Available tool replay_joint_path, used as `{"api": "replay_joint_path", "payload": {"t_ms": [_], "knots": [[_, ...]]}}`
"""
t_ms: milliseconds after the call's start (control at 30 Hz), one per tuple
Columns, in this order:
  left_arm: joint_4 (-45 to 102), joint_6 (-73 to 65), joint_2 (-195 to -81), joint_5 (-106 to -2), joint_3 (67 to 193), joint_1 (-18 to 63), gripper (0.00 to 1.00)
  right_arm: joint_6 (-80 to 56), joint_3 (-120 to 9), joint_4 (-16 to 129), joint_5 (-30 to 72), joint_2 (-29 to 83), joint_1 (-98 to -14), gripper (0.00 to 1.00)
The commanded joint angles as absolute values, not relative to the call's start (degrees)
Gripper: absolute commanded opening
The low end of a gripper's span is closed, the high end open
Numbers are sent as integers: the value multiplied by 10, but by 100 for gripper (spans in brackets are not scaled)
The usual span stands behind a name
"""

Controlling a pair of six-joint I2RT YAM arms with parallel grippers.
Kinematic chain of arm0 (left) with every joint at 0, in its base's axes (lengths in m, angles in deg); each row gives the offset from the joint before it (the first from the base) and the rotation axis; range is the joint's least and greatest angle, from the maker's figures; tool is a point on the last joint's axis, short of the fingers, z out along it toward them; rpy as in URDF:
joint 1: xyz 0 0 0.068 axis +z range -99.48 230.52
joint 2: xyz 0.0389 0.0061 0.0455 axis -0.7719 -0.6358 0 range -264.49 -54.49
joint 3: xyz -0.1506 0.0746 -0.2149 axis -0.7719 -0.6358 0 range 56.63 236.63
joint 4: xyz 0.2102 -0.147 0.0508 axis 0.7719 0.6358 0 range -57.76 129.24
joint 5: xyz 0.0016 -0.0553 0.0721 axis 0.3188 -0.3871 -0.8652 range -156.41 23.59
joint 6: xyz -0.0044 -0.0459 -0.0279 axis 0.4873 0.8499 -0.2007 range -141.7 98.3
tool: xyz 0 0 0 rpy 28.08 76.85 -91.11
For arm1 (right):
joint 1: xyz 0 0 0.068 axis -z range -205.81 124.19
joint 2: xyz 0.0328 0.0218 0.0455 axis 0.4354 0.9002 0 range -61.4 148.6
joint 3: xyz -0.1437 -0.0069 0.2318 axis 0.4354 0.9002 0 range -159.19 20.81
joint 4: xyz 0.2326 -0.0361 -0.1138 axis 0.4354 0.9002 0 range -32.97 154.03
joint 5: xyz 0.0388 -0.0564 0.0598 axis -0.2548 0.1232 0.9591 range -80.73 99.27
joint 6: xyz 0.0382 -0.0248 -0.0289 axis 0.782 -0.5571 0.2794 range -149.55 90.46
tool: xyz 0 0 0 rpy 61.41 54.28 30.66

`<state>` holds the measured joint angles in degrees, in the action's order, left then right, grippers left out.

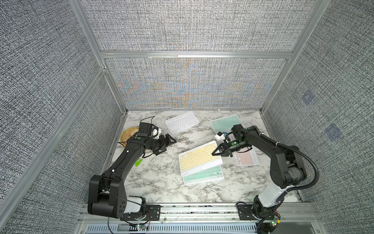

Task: Stack the numeric keypads
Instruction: Place the numeric keypad at the numeric keypad.

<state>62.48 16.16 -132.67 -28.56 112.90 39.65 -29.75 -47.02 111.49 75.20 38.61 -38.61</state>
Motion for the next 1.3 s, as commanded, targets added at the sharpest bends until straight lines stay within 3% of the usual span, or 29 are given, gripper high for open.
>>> {"api": "replay_joint_path", "payload": {"t_ms": [0,867,1067,1267], "knots": [[598,179,-1318,-296,1123,392,93,-332,-471,1120,749,401,-386,6],[564,214,-1304,-319,1093,379,93,-356,-422,1077,753,426,-370,10],[564,214,-1305,-319,1091,376,93,-359,-419,1079,749,432,-365,29],[564,214,-1306,-318,1088,374,93,-353,-416,1077,724,435,-360,36]]}}
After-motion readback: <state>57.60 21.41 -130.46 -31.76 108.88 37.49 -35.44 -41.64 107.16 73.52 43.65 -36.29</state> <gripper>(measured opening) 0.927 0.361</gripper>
